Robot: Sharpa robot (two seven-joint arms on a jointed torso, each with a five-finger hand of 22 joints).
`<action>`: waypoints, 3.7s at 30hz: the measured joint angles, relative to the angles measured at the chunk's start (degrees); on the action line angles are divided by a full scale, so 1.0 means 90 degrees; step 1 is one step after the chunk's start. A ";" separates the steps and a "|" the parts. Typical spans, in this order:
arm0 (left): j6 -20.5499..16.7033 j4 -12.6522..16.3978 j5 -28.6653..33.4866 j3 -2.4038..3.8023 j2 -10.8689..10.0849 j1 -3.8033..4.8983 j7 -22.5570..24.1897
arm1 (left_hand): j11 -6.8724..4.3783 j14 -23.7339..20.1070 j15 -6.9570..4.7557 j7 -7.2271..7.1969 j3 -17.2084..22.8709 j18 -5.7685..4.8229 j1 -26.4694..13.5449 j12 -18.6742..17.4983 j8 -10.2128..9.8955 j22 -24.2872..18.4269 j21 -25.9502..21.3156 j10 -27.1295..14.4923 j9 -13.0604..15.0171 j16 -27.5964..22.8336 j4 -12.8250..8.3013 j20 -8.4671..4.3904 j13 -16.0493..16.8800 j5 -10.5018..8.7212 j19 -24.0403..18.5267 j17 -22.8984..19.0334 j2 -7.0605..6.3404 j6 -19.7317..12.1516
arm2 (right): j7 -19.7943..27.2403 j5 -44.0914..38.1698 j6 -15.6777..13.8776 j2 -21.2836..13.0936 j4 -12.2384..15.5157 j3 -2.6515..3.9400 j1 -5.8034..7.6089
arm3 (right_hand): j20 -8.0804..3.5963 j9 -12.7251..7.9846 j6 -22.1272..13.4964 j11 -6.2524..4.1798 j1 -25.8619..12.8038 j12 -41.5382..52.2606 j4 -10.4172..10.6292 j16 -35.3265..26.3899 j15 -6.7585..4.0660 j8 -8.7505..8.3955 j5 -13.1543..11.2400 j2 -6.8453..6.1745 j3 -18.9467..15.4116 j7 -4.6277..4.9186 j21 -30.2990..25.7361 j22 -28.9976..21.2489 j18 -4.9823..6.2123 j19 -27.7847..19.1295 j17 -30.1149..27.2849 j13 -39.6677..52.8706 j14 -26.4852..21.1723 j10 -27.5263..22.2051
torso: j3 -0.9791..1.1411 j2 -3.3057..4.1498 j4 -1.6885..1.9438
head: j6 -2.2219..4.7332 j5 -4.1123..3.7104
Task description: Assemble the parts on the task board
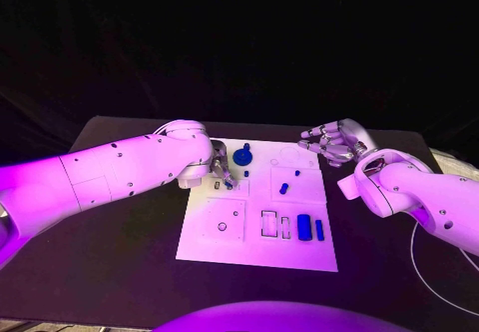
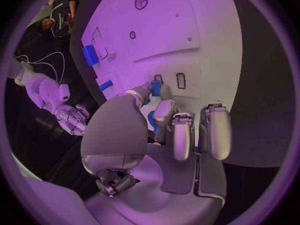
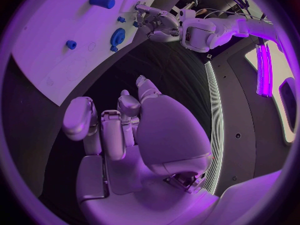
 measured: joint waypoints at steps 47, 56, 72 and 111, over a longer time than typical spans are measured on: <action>0.0307 0.0035 -0.0058 0.0008 -0.0031 0.0003 0.0004 | -0.0085 0.0014 -0.0014 0.0069 -0.0192 0.0000 -0.0153 0.0134 0.0065 0.0004 0.0061 0.0176 0.0037 0.0000 -0.0211 -0.0047 0.0158 0.0004 0.0001 -0.0002 0.0153 0.0069 | -0.0002 0.0011 0.0010 0.0005 -0.0012 0.0000 -0.0001 | 0.0000 0.0000 0.0000 0.0000 0.0000 0.0000 -0.0001 0.0000 0.0000 0.0000 0.0000 0.0000 0.0000 0.0000 0.0000 0.0002 0.0000 0.0000 -0.0003 0.0002 0.0000 0.0000 | 0.0006 0.0002 -0.0007 | -0.0031 -0.0002; 0.0438 -0.0013 -0.0044 0.0012 0.0001 0.0008 0.0006 | -0.0083 -0.0001 -0.0045 0.0116 -0.0283 -0.0001 -0.0261 0.0134 0.0065 0.0004 0.0086 0.0220 0.0007 0.0000 -0.0265 -0.0047 0.0165 0.0001 0.0001 -0.0002 0.0261 0.0116 | -0.0003 0.0011 0.0013 0.0004 -0.0010 0.0000 -0.0001 | 0.0000 0.0000 0.0000 0.0000 0.0000 0.0000 -0.0001 0.0000 0.0000 0.0000 0.0000 0.0000 0.0000 0.0000 0.0000 0.0002 0.0000 0.0000 -0.0003 0.0003 0.0000 0.0000 | 0.0004 0.0002 -0.0004 | -0.0048 -0.0005; 0.0552 -0.0238 -0.0102 0.0008 0.0173 0.0005 0.0005 | -0.0111 0.0000 -0.0045 0.0070 -0.0532 -0.0001 -0.0351 0.0134 0.0010 0.0002 0.0086 0.0272 -0.0030 0.0000 -0.0188 -0.0046 0.0164 0.0001 0.0001 0.0002 0.0352 0.0229 | -0.0004 0.0012 0.0017 0.0010 -0.0009 -0.0001 0.0000 | 0.0000 0.0000 0.0000 0.0000 0.0000 0.0000 -0.0001 0.0000 0.0000 0.0000 0.0000 0.0000 0.0001 0.0000 0.0000 0.0002 0.0000 0.0000 0.0000 0.0003 0.0000 0.0000 | 0.0001 0.0002 -0.0007 | -0.0046 -0.0007; 0.0859 -0.0348 -0.0268 0.0014 0.0147 -0.0008 -0.0001 | -0.0115 -0.0001 -0.0044 -0.0259 -0.2040 0.0000 -0.1023 0.0134 -0.0098 0.0001 0.0111 0.0295 -0.0041 0.0000 0.0509 -0.0046 0.0187 0.0006 0.0001 0.0000 0.0298 0.0625 | -0.0006 0.0014 0.0044 0.0007 -0.0003 -0.0004 -0.0010 | 0.0000 0.0000 0.0000 -0.0023 0.0000 -0.0028 -0.0001 -0.0025 0.0000 0.0000 0.0025 0.0000 0.0001 0.0000 -0.0038 -0.0024 0.0000 0.0000 -0.0001 -0.0018 0.0000 -0.0023 | 0.0004 -0.0003 -0.0004 | -0.0070 -0.0045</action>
